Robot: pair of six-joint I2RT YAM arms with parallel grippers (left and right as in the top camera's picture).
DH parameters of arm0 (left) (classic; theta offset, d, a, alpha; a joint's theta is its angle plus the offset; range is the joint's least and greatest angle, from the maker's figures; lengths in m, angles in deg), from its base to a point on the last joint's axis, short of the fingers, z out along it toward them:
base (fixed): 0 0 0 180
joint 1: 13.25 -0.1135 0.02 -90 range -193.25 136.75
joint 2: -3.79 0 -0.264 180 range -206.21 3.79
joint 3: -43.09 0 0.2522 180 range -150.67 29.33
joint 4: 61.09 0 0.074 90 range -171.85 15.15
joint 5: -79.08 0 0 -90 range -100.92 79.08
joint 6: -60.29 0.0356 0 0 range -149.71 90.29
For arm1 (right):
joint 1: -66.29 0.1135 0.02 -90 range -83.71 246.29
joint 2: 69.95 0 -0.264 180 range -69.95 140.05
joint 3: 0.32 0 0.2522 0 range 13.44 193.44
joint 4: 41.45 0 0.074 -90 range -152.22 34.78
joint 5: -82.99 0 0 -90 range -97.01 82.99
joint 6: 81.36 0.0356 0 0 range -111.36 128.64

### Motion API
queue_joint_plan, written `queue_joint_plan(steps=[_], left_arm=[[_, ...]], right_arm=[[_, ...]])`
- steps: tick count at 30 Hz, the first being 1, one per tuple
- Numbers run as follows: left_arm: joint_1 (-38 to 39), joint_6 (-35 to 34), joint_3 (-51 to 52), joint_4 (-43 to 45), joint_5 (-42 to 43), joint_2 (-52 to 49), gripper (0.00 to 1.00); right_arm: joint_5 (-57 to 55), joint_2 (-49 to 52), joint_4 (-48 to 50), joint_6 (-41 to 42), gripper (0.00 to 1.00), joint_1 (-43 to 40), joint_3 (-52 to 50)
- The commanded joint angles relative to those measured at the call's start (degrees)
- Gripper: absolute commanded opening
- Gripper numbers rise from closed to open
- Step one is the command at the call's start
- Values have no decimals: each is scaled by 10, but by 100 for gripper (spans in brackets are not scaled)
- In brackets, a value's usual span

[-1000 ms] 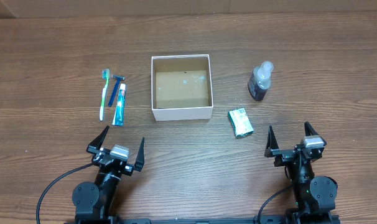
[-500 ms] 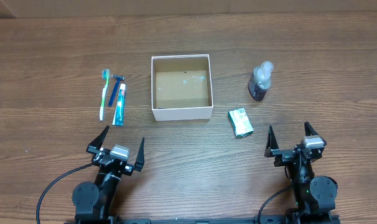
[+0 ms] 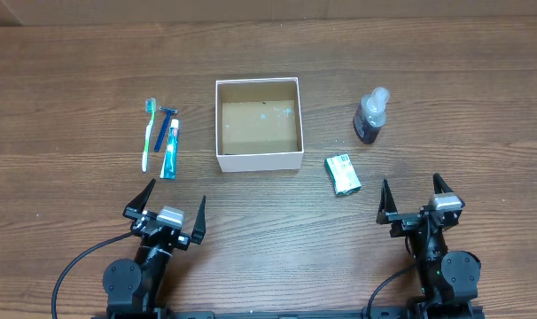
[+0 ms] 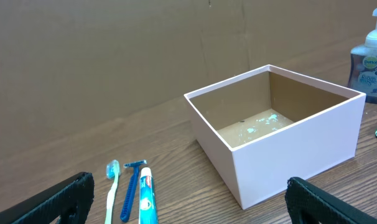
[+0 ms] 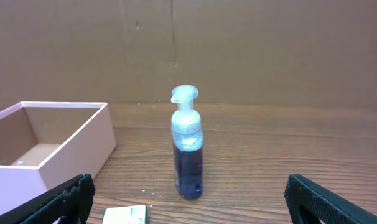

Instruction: Pack container

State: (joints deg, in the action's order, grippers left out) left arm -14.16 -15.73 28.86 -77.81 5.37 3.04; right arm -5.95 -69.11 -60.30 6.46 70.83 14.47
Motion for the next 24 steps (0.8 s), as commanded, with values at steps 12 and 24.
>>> queue_joint_plan(steps=[12, 24], left_arm=[[-7, 10, 2, 2, -2, 5, 100], [-7, 10, 2, 2, -2, 5, 100]], right_arm=[[90, 268, -125, 28, 100, 1, 367], [100, 862, -561, 28, 100, 1, 949]])
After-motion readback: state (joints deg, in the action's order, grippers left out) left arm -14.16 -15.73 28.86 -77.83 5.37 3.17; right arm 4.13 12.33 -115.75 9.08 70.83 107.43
